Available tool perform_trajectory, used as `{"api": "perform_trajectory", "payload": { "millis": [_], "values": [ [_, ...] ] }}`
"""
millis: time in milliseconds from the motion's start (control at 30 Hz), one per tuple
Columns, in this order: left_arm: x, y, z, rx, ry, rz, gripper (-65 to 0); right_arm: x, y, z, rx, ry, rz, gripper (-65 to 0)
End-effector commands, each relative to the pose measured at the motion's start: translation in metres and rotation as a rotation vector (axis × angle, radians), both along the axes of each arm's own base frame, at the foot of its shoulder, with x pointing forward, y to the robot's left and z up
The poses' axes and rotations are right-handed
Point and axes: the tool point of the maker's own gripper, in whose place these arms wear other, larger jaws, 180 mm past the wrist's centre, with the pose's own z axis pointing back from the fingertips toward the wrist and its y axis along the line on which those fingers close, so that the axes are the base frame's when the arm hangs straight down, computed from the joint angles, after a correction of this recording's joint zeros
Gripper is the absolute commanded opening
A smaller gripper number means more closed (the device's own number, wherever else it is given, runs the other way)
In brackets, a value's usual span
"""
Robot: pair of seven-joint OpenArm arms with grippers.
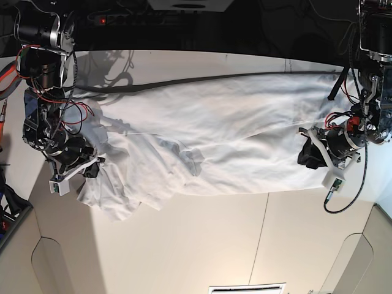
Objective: Layout the t-shirt on the table in an organized manner, then fold the t-shirt properly
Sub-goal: 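Grasp the shirt end with the left gripper while the right holds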
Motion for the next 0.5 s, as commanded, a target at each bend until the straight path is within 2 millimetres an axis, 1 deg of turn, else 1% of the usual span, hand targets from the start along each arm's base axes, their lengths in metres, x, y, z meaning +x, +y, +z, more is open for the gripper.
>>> {"api": "perform_trajectory", "payload": {
  "millis": [0, 33, 133, 167, 200, 267, 333, 400, 467],
  "values": [
    [0.012, 0.01, 0.019, 0.002, -0.062, 0.018, -43.5, 0.018, -0.01, 0.024, -0.015, -0.074, -0.009, -65.0],
    [0.013, 0.014, 0.021, 0.003, -0.066, 0.029, -43.5, 0.02, -0.011, 0.027, -0.02, -0.085, -0.009, -64.2],
    [0.013, 0.021, 0.023, 0.007, -0.064, 0.05, -43.5, 0.028, -0.017, 0.044, -0.041, -0.132, -0.009, -48.6],
    [0.013, 0.021, 0.023, 0.007, -0.063, 0.051, -43.5, 0.031, -0.018, 0.05, -0.048, -0.147, -0.008, -44.2],
    [0.012, 0.022, 0.022, 0.008, -0.062, 0.051, -43.5, 0.033, -0.02, 0.055, -0.055, -0.165, -0.009, -41.7],
    [0.012, 0.021, 0.022, 0.003, -0.062, 0.051, -43.5, 0.037, -0.023, 0.063, -0.082, -0.19, -0.007, -41.0],
    [0.012, 0.021, 0.023, 0.0, -0.063, 0.051, -43.5, 0.038, -0.03, 0.062, -0.128, -0.201, -0.025, -41.0],
    [0.013, 0.021, 0.023, -0.002, -0.064, 0.052, -43.5, 0.036, -0.041, 0.052, -0.155, -0.18, -0.072, -41.0],
    [0.013, 0.02, 0.023, -0.002, -0.064, 0.051, -43.5, 0.03, -0.044, 0.036, -0.165, -0.147, -0.086, -41.0]
  ]
}}
